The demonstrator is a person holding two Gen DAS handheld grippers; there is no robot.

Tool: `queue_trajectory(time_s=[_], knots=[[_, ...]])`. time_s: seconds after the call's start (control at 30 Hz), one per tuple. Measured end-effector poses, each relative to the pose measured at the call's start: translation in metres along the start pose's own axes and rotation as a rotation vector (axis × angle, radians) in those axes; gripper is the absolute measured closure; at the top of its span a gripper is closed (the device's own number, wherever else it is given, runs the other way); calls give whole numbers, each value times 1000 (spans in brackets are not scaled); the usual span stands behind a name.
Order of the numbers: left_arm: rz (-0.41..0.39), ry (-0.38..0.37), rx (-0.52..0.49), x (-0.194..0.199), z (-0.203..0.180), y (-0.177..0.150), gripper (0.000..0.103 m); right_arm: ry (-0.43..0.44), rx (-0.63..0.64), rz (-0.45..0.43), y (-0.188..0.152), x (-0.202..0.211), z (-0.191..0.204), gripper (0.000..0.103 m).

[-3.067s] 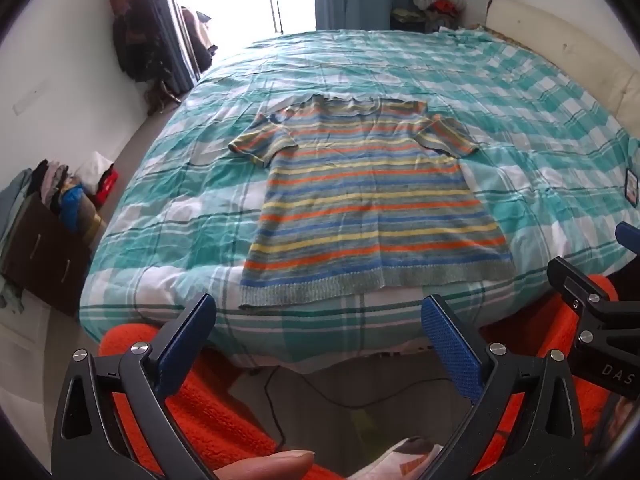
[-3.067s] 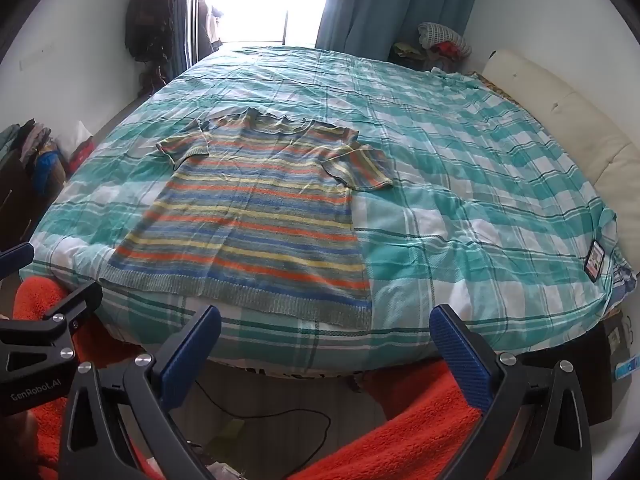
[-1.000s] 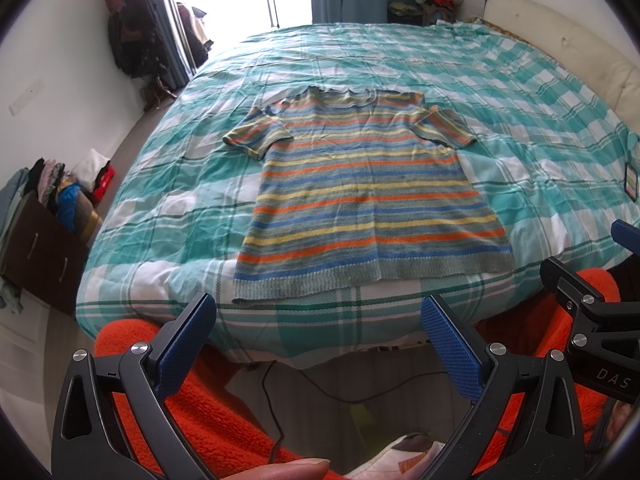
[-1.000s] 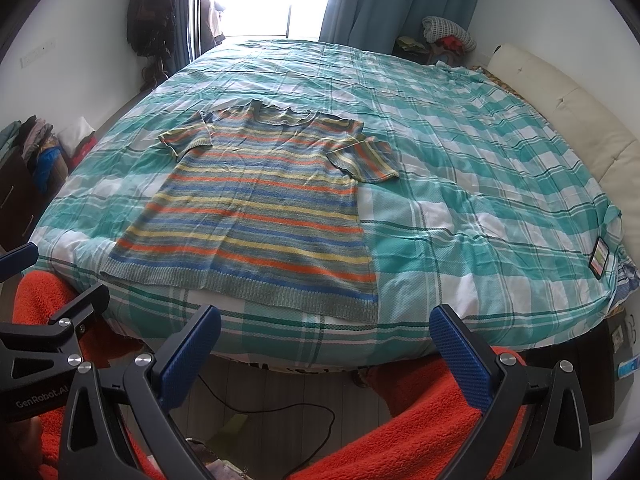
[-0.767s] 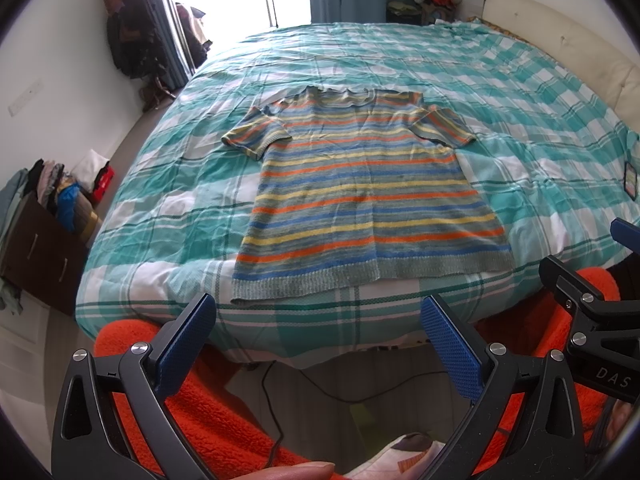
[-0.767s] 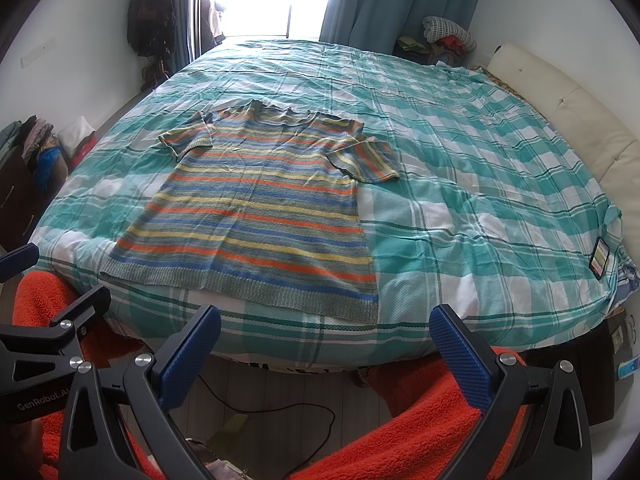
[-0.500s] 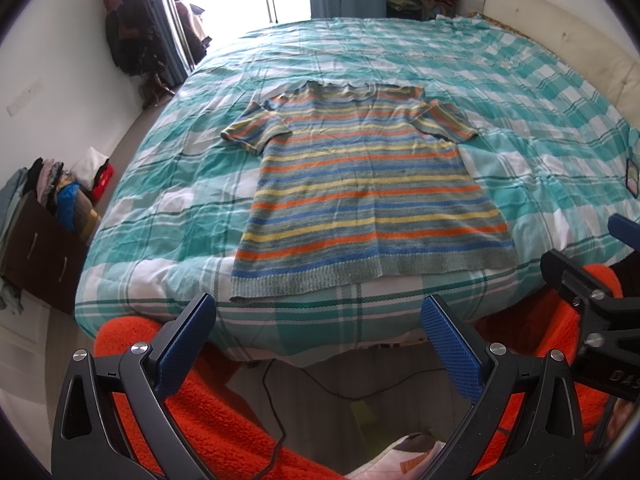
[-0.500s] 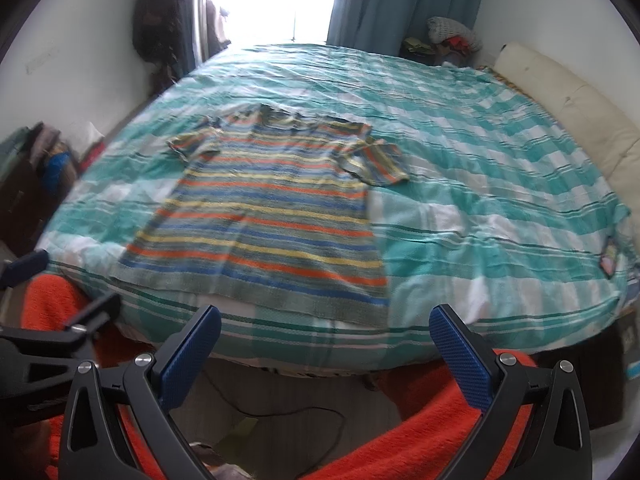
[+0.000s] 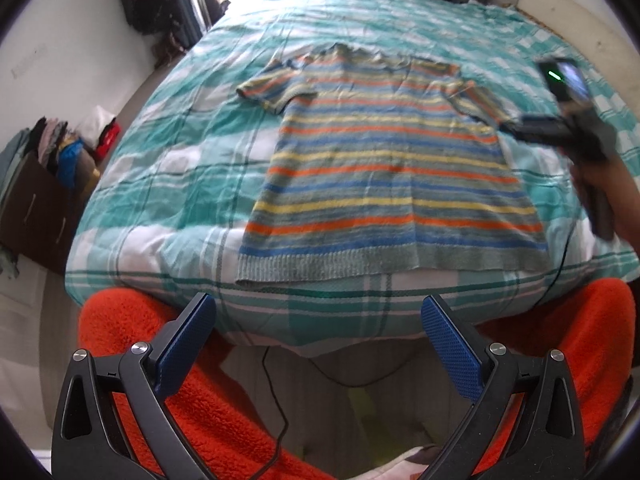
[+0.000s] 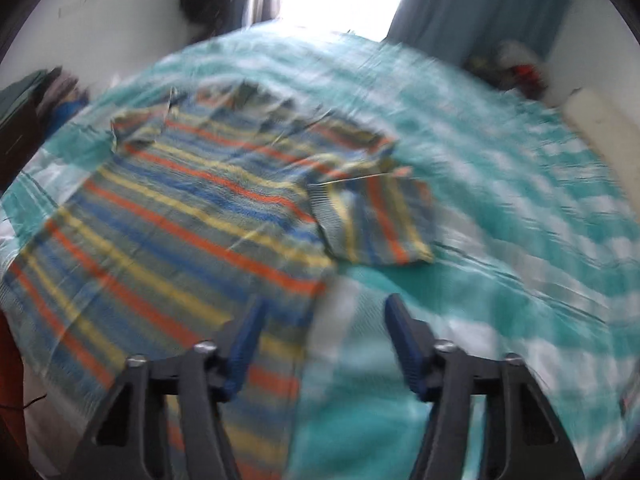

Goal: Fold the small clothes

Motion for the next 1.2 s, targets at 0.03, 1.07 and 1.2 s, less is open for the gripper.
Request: queue_trajectory(time_s=[0.03,1.07,1.2], knots=[[10,11,1,-3,1,1,1,17,2,18,11,-23,0,54],[96,-10,-67,-35,-50,24,1,208,-825,93,-94,-105,-289,76],[109,-13,-63,-41,-55,27,1,280,-934,27,-91,-114,-319,46]])
Point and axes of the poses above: each gripper's, at about its wrist camera, not at the fingertips, and x roughly against the way its jaws point, z to its left, y to its top, the point moved 4 cm from there along -x, roughly the way its jaws point, and after that the axes turned 4 degrees about -y, right-handed, at the moved point
